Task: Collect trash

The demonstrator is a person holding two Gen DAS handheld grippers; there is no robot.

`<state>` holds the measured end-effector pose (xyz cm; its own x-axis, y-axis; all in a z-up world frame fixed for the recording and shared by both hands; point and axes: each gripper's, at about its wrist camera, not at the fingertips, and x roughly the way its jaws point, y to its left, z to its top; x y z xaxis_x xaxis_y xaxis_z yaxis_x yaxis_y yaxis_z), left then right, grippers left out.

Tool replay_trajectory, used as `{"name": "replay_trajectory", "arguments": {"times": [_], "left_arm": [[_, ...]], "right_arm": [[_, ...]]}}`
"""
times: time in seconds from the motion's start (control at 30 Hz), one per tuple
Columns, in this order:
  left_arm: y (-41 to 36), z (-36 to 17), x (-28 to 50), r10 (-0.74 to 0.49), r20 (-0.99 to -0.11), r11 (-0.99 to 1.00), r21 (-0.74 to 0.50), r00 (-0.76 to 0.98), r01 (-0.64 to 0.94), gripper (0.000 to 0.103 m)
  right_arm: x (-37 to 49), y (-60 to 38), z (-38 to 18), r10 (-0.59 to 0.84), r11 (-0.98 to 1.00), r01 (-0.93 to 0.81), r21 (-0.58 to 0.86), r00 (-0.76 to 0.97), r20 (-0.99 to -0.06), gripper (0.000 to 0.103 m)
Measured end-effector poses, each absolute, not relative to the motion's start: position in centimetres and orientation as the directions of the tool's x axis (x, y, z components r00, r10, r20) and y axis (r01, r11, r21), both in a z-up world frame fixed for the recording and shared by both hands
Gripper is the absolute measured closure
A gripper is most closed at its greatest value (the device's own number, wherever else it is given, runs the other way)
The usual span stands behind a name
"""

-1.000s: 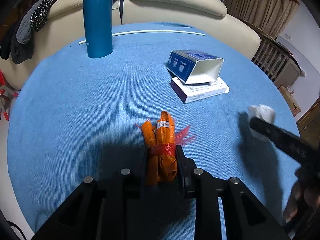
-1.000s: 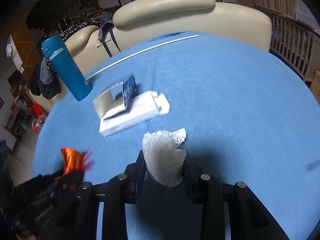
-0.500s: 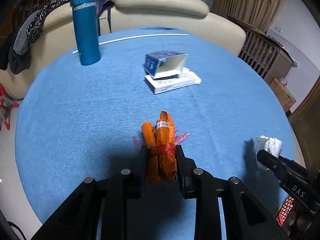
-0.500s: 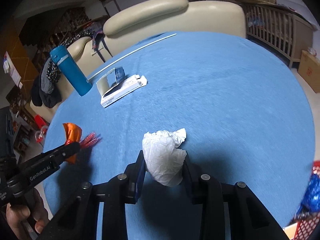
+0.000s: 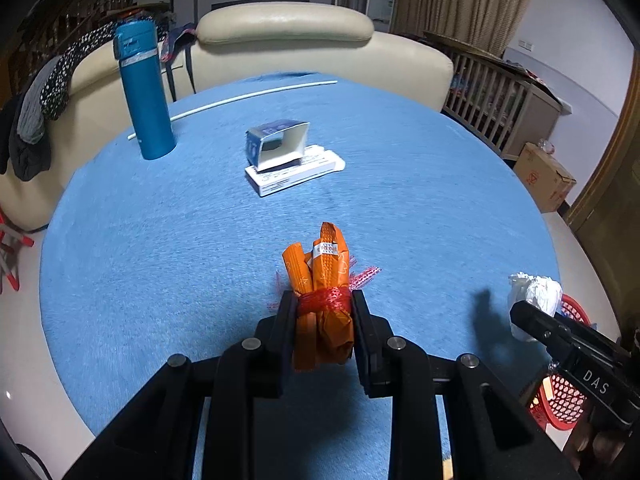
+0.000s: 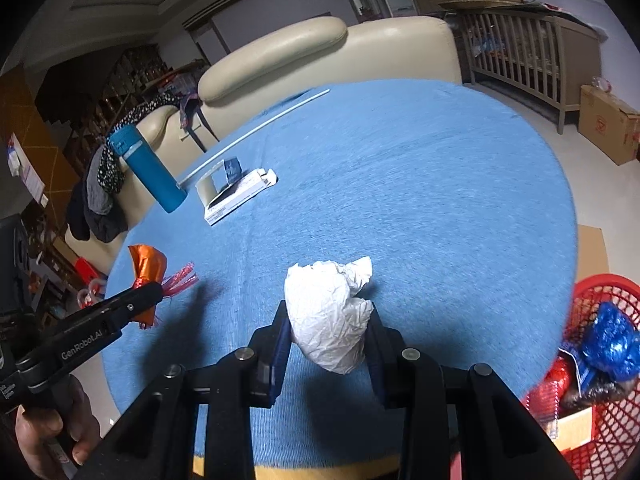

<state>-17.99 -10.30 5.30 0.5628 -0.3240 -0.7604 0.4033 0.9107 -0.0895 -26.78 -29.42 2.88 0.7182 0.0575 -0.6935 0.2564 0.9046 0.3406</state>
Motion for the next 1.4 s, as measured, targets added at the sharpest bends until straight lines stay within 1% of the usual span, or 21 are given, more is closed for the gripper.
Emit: {"name": "replay_trajectory", "arguments": {"times": [0.23, 0.67, 0.9, 1.0, 1.1, 1.2, 1.4], "left_arm": [[-11.2, 6.2, -20.0, -0.332, -0.748, 0.899, -0.065, 0.574, 0.434, 0.075], [-12.2, 9.2, -23.5, -0.361, -0.697, 0.874, -0.021, 0.62, 0.485, 0.075], [-11.6, 10.5, -24.4, -0.374, -0.674, 0.872, -0.023, 0.636, 0.489, 0.075], [-10.9, 10.8, -24.3, -0.378, -0.675, 0.877, -0.042, 0.634, 0.478, 0.075], [-9.8, 11.7, -24.9, -0.375, -0.648, 0.884, -0.033, 0.663, 0.467, 0.075], [-9.0, 11.7, -24.7, -0.378, -0.641, 0.888, -0.048, 0.668, 0.456, 0.075], [-9.2, 10.4, -24.2, -0.381, -0.665, 0.887, -0.068, 0.642, 0.456, 0.075]], "right_arm": [[-29.0, -30.1, 4.0, 0.045, 0.893, 0.269, 0.361, 0.745, -0.666, 0.067], [-32.8, -31.0, 7.5, 0.008, 0.884, 0.271, 0.381, 0.805, -0.593, 0.067], [-33.8, -31.2, 8.8, 0.002, 0.88, 0.268, 0.392, 0.823, -0.568, 0.067], [-33.8, -31.1, 9.2, 0.001, 0.878, 0.271, 0.394, 0.823, -0.568, 0.067], [-34.1, -30.6, 10.0, -0.004, 0.882, 0.26, 0.392, 0.838, -0.546, 0.067], [-33.8, -30.4, 10.0, 0.002, 0.885, 0.254, 0.39, 0.836, -0.548, 0.067], [-33.5, -29.5, 8.8, 0.017, 0.891, 0.247, 0.381, 0.821, -0.571, 0.067]]}}
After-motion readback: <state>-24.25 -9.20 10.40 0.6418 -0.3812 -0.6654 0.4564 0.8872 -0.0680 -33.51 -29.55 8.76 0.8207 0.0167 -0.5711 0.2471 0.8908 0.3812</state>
